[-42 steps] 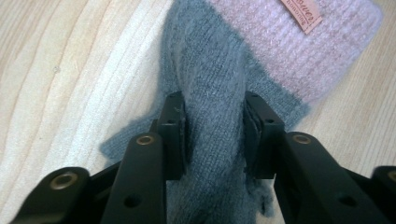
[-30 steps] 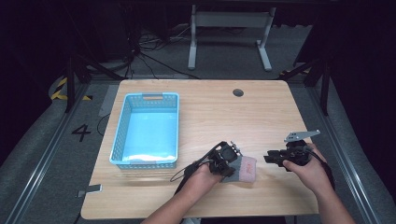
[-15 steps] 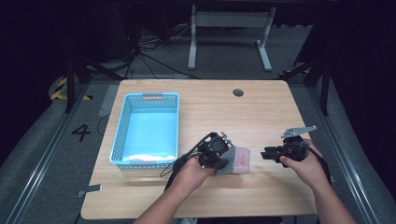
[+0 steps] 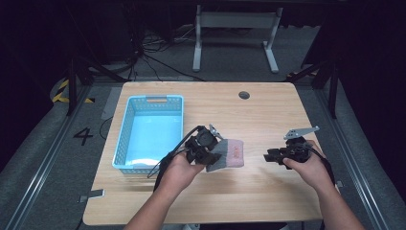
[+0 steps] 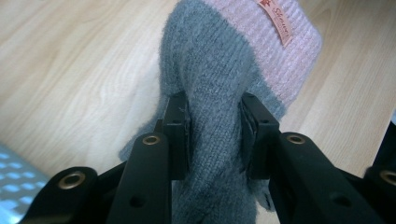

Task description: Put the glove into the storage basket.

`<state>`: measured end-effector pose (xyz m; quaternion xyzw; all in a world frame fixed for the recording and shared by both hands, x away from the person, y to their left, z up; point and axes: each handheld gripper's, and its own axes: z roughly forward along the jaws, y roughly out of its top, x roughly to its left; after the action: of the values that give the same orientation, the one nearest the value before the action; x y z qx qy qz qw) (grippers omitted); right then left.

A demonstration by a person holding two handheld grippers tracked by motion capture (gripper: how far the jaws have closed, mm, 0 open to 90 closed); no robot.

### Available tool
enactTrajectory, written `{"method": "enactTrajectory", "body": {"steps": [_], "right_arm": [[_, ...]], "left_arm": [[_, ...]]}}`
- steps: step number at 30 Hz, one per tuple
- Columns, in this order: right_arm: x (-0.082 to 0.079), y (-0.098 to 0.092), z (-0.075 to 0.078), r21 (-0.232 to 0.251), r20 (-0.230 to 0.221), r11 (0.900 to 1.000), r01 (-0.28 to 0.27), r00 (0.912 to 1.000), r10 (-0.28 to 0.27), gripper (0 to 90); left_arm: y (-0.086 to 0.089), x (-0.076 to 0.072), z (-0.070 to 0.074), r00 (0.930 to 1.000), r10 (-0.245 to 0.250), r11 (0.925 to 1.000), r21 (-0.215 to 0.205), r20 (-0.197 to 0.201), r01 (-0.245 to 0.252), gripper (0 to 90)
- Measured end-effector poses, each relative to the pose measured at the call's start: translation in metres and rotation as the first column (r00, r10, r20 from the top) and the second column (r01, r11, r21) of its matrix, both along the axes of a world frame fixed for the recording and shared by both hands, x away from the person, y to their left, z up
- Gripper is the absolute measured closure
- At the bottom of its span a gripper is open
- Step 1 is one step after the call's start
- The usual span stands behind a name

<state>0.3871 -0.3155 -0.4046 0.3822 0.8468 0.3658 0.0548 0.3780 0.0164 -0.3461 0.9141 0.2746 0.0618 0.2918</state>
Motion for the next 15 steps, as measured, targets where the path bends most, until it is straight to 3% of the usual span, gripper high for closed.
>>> {"method": "enactTrajectory", "body": {"steps": [7,15], "right_arm": [[-0.001,0.001,-0.002,-0.002,-0.004,1.0,0.004,1.0,-0.004,65.2],[-0.005,-0.001,-0.005,-0.007,-0.011,1.0,0.019,0.9998,-0.019,64.9]], "left_arm": [[0.022,0.01,0.016,0.9989,0.027,0.9996,0.007,0.037,-0.027,68.0],[0.048,0.022,0.024,0.9955,0.064,0.998,-0.004,0.07,-0.063,67.8]]}}
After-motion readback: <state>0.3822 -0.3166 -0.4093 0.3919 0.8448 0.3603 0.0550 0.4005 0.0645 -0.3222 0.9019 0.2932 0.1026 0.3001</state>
